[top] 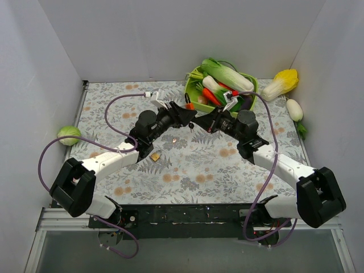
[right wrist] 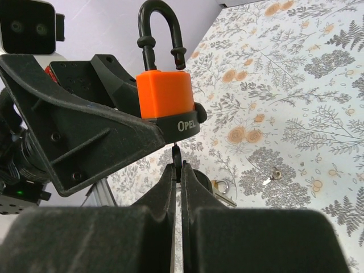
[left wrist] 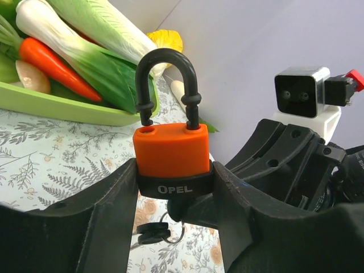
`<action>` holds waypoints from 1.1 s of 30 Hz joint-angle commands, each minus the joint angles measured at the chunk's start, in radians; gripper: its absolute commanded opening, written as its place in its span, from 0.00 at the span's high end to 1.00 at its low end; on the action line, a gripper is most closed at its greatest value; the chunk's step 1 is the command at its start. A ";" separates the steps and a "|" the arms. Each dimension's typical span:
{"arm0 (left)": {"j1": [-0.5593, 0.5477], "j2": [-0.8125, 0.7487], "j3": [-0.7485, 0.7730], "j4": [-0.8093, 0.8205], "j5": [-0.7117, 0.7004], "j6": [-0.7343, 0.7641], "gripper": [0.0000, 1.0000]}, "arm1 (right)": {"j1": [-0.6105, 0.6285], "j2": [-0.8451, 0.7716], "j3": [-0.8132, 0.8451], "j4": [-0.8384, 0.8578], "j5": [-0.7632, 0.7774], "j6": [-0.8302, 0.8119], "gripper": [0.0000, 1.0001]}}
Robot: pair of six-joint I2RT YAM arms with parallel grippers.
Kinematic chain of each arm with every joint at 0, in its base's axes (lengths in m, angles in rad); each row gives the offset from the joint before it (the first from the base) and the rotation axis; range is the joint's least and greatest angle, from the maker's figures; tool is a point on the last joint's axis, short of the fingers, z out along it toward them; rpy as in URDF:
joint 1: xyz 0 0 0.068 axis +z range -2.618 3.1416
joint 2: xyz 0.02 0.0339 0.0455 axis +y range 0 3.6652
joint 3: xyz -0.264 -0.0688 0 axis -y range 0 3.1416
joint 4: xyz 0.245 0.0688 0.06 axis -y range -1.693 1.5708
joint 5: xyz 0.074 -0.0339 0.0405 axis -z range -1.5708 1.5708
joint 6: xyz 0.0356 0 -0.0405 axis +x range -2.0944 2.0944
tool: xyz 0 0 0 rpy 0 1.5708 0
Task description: Unlock with the key
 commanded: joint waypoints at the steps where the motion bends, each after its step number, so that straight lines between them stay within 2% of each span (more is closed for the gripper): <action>1: -0.059 -0.033 0.031 -0.094 0.189 0.025 1.00 | -0.038 -0.053 0.055 0.038 0.106 -0.105 0.98; 4: -0.057 -0.031 0.077 -0.179 0.140 0.050 1.00 | -0.038 -0.082 0.038 -0.008 0.041 -0.166 0.68; 5: -0.051 -0.031 0.103 -0.232 0.126 0.056 1.00 | -0.040 -0.090 0.015 -0.019 0.028 -0.186 0.54; 8: -0.016 -0.036 0.139 -0.301 0.106 0.068 1.00 | -0.038 -0.130 -0.028 -0.057 -0.031 -0.221 0.43; 15: 0.087 -0.074 0.104 -0.286 0.267 0.080 1.00 | -0.052 -0.280 -0.047 -0.200 -0.068 -0.297 0.31; 19: 0.096 -0.120 0.067 -0.277 0.380 0.188 1.00 | -0.069 -0.317 0.041 -0.283 -0.089 -0.396 0.26; 23: 0.101 -0.169 0.056 -0.286 0.600 0.280 1.00 | -0.076 -0.291 0.140 -0.317 -0.210 -0.461 0.24; 24: 0.101 -0.175 0.053 -0.288 0.656 0.294 1.00 | -0.076 -0.268 0.163 -0.327 -0.288 -0.470 0.24; 27: 0.101 -0.198 0.033 -0.285 0.703 0.309 1.00 | -0.076 -0.214 0.269 -0.376 -0.374 -0.470 0.25; 30: 0.101 -0.215 0.016 -0.282 0.689 0.317 1.00 | -0.076 -0.187 0.323 -0.426 -0.292 -0.464 0.26; 33: 0.102 -0.214 0.016 -0.268 0.744 0.312 1.00 | -0.076 -0.170 0.334 -0.439 -0.270 -0.514 0.25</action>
